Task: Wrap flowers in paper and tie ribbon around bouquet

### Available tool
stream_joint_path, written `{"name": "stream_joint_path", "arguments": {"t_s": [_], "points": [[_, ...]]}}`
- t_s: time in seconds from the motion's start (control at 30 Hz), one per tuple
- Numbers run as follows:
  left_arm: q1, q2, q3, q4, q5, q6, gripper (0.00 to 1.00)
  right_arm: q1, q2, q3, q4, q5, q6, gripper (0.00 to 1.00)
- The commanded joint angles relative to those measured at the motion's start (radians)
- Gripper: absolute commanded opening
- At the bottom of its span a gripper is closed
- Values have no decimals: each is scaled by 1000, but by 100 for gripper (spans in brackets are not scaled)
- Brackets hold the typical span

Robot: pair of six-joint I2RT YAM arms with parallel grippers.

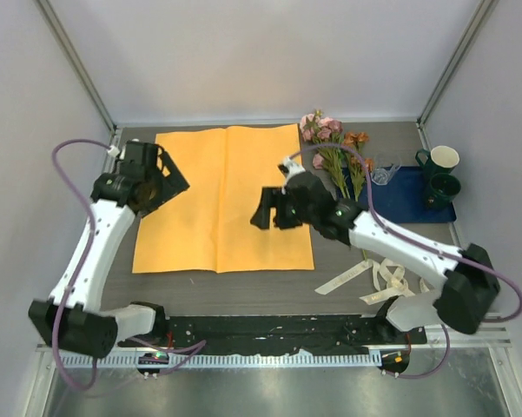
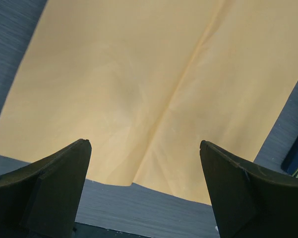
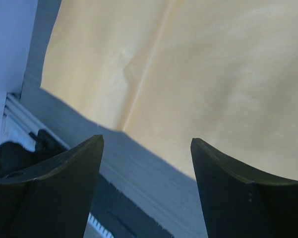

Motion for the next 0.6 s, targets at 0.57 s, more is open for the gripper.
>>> {"name": "stream_joint_path", "arguments": {"t_s": [0.57], "points": [[-25,246,-458,524,235,-159,63,79,-466,-907,482,284,714,78]]}}
